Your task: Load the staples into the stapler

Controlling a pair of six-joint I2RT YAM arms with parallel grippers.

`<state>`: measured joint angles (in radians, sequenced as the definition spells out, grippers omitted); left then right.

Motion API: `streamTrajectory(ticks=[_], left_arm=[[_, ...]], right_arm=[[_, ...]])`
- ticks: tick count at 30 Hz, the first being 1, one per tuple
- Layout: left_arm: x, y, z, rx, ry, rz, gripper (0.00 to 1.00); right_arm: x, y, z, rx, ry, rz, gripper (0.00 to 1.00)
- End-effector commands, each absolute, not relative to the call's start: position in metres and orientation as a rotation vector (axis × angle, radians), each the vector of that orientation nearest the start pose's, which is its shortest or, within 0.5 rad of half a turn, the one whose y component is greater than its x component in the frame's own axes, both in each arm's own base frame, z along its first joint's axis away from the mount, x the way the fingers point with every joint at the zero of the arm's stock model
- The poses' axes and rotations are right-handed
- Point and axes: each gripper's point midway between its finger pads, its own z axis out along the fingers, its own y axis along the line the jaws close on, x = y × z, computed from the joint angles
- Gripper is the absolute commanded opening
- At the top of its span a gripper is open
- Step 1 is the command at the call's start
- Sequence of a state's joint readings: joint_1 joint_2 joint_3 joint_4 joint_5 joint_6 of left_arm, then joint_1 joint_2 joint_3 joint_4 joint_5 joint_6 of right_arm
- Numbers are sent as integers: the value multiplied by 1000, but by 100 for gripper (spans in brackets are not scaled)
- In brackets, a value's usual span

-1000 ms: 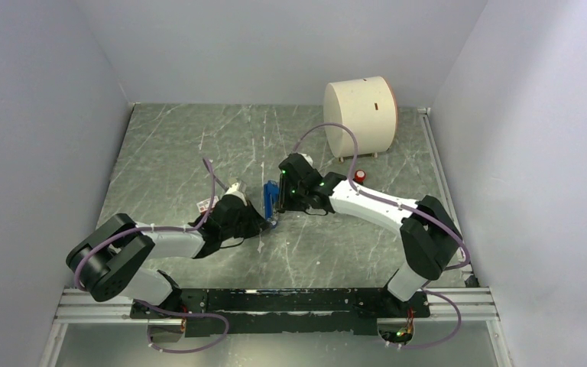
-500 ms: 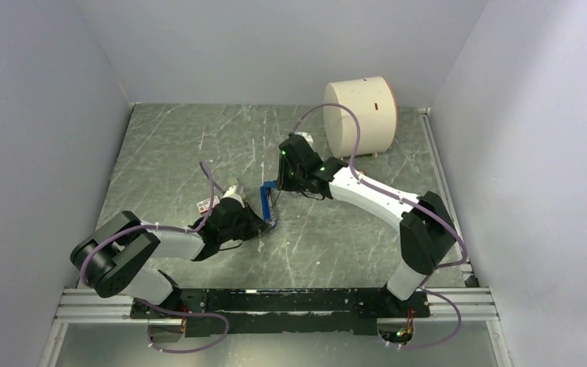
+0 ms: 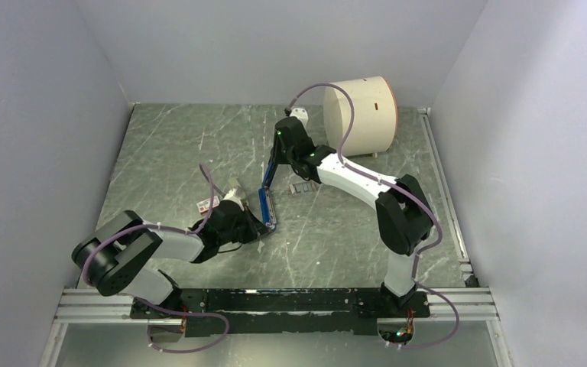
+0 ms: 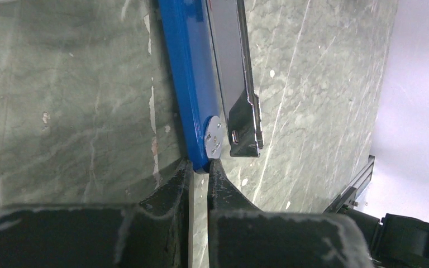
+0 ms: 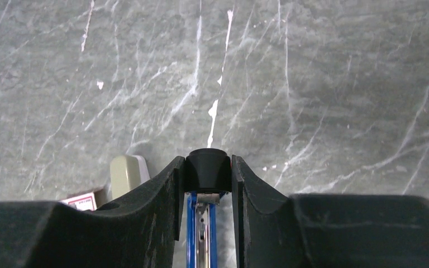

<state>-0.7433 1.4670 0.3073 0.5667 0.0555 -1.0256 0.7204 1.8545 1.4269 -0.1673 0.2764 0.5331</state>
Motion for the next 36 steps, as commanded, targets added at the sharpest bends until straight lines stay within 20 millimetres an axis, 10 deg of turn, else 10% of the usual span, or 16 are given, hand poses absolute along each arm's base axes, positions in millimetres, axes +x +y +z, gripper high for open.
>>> streamTrajectory(ticks=[1, 21, 36], left_arm=[[185, -256, -9, -210, 2497, -987, 5], [180, -261, -10, -295, 2535, -1044, 5], [189, -260, -3, -388, 2525, -1117, 5]], right_arm=[[435, 337, 160, -28, 2093, 439, 20], [440, 365, 123, -122, 2108, 602, 32], [394, 356, 88, -129, 2257, 696, 71]])
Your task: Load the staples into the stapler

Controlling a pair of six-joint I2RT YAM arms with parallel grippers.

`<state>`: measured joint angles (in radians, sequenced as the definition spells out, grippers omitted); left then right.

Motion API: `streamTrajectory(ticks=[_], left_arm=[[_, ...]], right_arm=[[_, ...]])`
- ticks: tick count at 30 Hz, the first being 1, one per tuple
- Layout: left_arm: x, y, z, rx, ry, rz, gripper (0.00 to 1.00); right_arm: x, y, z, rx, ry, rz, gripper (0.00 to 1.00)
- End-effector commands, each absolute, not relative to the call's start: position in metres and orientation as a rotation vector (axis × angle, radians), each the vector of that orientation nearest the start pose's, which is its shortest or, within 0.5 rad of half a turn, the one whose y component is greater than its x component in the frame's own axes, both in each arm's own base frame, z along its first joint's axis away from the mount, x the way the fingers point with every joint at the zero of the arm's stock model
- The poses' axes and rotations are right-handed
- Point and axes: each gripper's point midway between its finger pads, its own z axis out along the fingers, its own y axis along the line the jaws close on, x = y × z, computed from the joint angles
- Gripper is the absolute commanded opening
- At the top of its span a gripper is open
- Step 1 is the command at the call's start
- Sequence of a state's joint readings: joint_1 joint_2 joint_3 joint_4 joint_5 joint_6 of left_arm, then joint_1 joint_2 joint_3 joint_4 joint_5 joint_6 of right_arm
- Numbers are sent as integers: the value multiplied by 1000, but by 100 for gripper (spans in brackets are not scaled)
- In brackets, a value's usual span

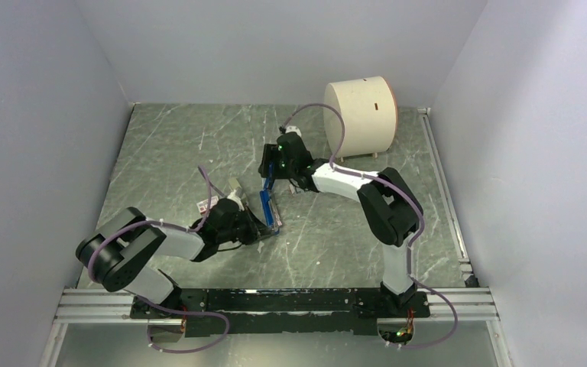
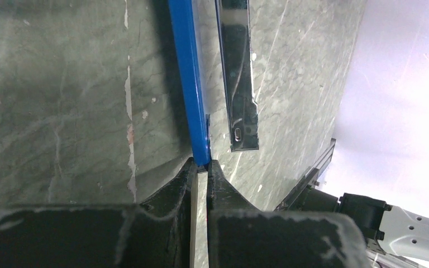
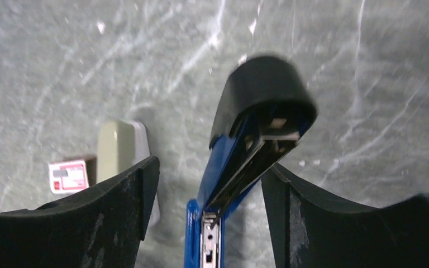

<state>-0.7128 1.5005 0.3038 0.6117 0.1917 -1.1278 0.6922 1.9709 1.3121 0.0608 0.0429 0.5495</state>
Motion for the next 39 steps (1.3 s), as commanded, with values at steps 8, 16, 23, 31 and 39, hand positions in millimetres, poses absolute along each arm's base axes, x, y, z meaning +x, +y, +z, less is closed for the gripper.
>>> streamTrajectory(ticks=[8, 16, 23, 31, 39], left_arm=[[187, -262, -6, -394, 2534, -1145, 5], [186, -261, -5, -382, 2522, -1157, 7], [187, -258, -5, -385, 2518, -1135, 23], [195, -242, 2, -396, 2505, -993, 40], [204, -222, 14, -406, 2463, -846, 42]], right_arm=[[378, 358, 72, -175, 2284, 757, 63], [379, 362, 60, -180, 2270, 775, 42], [389, 358, 62, -129, 2251, 703, 27], [402, 350, 71, -129, 2233, 385, 23], [419, 344, 80, -122, 2200, 120, 23]])
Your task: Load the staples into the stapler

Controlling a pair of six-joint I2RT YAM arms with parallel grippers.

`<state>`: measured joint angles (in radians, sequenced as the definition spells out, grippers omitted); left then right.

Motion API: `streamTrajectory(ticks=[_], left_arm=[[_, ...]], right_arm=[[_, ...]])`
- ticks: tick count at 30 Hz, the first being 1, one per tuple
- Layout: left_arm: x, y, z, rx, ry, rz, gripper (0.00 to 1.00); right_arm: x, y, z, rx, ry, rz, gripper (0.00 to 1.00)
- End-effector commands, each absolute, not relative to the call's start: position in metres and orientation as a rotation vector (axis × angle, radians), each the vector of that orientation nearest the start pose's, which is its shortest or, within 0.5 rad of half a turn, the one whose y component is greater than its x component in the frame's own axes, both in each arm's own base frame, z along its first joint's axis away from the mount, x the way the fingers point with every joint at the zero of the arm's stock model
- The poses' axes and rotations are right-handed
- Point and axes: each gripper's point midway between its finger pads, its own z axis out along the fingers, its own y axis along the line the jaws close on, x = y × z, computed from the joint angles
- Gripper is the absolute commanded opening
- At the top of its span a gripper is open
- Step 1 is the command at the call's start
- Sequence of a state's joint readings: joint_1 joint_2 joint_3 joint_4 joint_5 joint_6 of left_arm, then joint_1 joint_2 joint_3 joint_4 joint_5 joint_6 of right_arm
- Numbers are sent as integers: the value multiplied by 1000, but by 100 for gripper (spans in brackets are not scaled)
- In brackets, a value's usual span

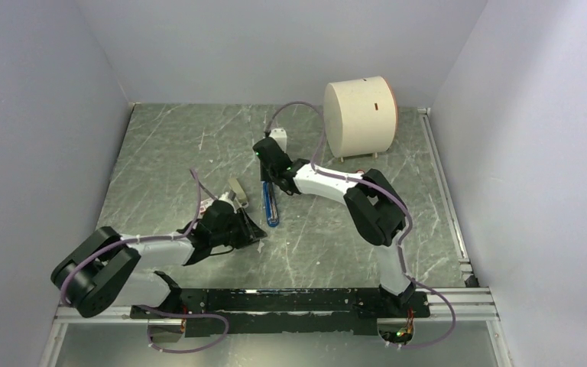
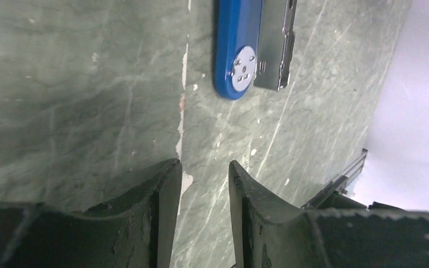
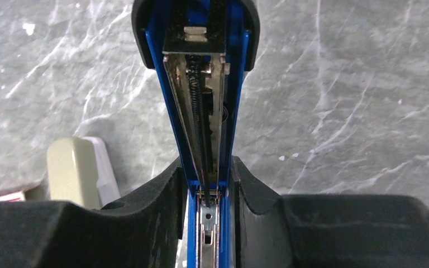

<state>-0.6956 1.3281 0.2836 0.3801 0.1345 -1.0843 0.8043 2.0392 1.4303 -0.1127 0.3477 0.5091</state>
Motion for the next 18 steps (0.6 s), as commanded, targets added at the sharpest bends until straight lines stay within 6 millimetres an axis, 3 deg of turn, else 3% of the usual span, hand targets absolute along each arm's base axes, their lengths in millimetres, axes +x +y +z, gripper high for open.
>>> streamTrajectory(ticks=[1, 12, 18], left_arm=[[206, -220, 18, -400, 2453, -827, 43], [221, -193, 49, -357, 2378, -633, 45], [225, -184, 55, -366, 2364, -589, 48]], right_arm=[[423, 345, 80, -122, 2199, 93, 23], [444, 348, 69, -183, 2208, -81, 28], [444, 357, 69, -197, 2232, -36, 40]])
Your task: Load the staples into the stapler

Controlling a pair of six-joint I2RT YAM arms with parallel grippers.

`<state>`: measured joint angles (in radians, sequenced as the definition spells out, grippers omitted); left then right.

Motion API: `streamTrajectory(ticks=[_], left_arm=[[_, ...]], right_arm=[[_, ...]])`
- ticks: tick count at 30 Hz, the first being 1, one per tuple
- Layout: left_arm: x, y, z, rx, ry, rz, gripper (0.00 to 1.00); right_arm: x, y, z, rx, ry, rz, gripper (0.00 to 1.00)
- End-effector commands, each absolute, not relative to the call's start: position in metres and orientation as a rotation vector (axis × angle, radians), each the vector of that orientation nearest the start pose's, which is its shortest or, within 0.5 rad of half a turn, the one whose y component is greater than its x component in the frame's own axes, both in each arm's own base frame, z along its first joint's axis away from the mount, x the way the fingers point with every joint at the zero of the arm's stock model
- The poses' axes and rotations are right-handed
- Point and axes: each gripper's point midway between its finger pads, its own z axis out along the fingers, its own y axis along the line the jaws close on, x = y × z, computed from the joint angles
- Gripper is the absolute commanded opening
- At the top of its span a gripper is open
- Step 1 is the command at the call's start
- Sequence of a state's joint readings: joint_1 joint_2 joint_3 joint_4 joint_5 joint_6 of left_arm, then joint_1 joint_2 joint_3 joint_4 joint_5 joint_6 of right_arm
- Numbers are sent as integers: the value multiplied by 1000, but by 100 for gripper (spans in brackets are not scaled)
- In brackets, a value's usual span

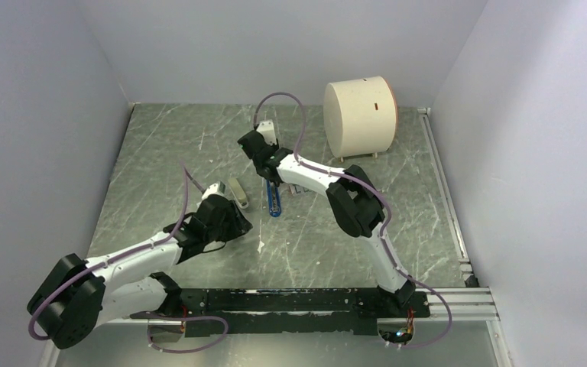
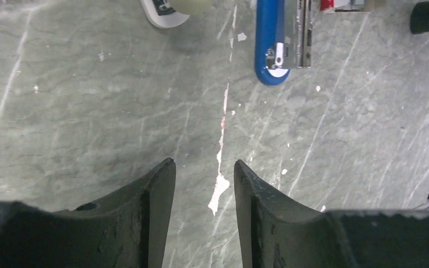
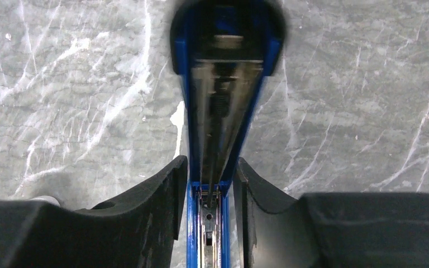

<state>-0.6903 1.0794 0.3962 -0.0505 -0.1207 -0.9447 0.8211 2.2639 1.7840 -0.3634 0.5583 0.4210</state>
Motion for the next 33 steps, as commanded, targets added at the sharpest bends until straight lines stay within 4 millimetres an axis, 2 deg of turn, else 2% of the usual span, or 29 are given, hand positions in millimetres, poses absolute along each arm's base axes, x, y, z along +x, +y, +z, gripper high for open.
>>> streamTrajectory(ticks=[1, 7, 12, 15, 19, 24, 28, 30, 33], left_arm=[[225, -183, 55, -367, 2366, -582, 49], [229, -176, 60, -368, 2348, -547, 53], [233, -169, 71, -375, 2324, -512, 57], [237, -162, 84, -381, 2292, -476, 59], [243, -145, 111, -400, 2226, -394, 61], [239, -123, 150, -428, 2138, -349, 66], [233, -106, 174, -461, 2069, -330, 81], [231, -99, 177, -471, 2054, -309, 88], [226, -89, 167, -499, 2067, -256, 95]], right_arm=[[443, 358, 69, -196, 2237, -31, 42], [437, 357, 76, -185, 2262, 15, 57], [425, 356, 100, -191, 2248, 116, 71], [413, 351, 118, -199, 2235, 170, 72], [390, 349, 135, -269, 2235, 277, 71], [353, 371, 137, -436, 2236, 407, 66], [327, 401, 126, -590, 2236, 446, 72], [319, 414, 119, -648, 2235, 447, 73], [313, 429, 102, -688, 2256, 459, 72]])
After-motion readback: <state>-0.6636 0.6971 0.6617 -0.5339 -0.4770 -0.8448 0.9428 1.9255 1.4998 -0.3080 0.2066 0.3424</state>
